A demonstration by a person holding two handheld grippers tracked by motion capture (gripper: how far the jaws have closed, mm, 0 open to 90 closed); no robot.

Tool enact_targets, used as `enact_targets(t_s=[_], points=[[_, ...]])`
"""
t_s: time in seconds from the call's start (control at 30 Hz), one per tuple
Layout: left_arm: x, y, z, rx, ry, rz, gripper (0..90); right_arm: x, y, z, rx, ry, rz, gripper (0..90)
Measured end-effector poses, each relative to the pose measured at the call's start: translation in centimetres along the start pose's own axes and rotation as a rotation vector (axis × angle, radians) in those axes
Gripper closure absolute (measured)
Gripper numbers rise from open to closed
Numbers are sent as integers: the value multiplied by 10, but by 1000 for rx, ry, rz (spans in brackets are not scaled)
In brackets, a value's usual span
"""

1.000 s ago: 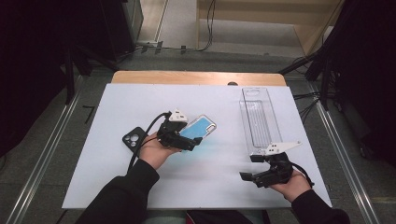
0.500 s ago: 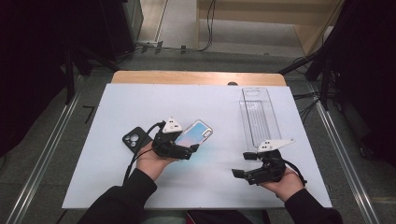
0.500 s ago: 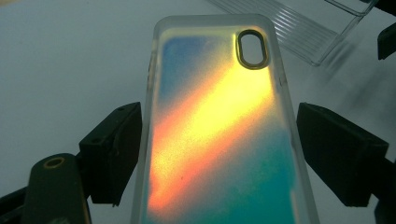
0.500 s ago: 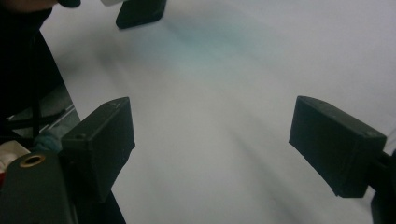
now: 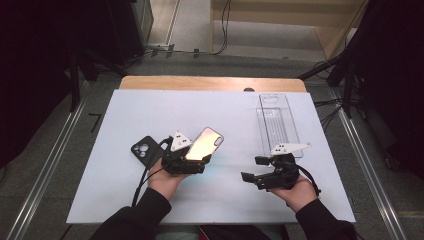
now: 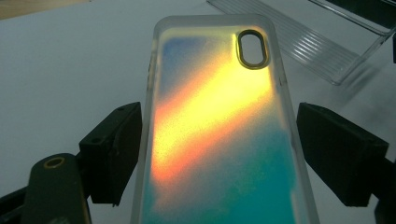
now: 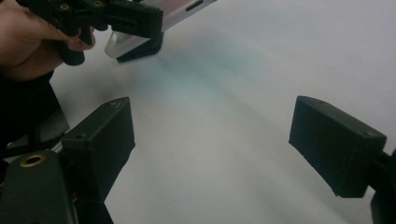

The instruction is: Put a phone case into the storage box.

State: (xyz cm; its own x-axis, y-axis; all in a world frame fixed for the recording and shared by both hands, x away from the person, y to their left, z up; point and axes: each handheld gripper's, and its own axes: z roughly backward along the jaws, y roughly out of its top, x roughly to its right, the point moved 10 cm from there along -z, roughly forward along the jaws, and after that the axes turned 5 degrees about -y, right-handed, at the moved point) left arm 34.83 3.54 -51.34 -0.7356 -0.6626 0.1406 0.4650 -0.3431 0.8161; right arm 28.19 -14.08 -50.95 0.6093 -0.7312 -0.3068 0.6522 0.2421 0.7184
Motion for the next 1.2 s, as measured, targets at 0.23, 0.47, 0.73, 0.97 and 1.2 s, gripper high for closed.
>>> enact_targets(t_s=[0.23,0.47,0.73,0.97,1.2], points=[[2,-1,0,85,27,10,172,-7,11,-9,14,4,-34,124],[7,-5,-2,138,43,46,172,-12,22,-15,28,8,-50,124],[10,-9,-8,194,56,42,172,-11,34,-19,53,-15,-99,124],[17,-6,-7,238,64,10,172,-11,44,-21,76,-7,-139,125],[21,0,-4,272,56,-28,172,-12,61,-23,125,14,-164,125]])
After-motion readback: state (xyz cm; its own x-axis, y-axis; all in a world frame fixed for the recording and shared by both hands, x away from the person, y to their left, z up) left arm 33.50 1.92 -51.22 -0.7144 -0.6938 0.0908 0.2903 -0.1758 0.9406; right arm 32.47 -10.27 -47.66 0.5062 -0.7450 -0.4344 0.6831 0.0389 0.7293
